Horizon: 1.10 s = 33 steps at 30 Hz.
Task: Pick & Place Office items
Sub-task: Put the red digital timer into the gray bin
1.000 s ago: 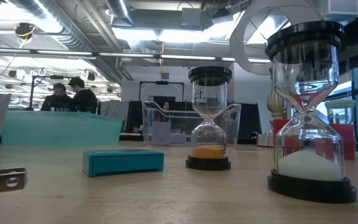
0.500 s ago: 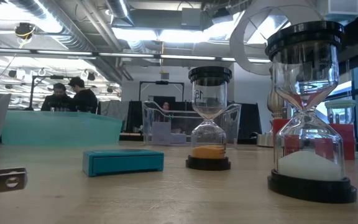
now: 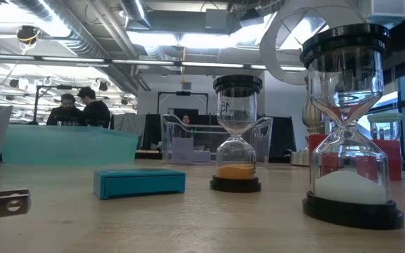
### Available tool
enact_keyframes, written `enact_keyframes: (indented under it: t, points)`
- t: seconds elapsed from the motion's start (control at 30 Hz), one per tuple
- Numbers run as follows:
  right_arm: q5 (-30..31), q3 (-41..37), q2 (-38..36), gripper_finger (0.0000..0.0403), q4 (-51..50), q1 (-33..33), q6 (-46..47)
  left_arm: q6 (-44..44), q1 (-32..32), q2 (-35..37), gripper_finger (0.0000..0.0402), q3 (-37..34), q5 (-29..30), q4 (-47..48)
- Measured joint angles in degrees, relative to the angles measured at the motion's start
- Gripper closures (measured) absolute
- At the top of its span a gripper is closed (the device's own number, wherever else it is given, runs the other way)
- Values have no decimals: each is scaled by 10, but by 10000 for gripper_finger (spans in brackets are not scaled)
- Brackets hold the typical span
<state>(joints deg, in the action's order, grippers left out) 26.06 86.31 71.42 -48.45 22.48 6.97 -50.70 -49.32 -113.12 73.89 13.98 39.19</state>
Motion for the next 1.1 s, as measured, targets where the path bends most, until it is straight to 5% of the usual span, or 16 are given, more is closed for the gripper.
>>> enact_keyframes:
  t: [0.27, 0.6, 0.73, 1.1]
  points:
    - [-2, 0, 0, 52, 0, 0, 0, -11, 3, 4, 129, -22, 1, -39]
    - [-2, 0, 0, 52, 0, 0, 0, -20, 4, 7, 255, -18, 6, -28]
    - [-2, 0, 0, 52, 0, 0, 0, -21, 8, 17, 257, -2, 28, 4]
    - [-1, 0, 0, 52, 0, 0, 0, -161, 32, 209, 257, 7, 232, 140]
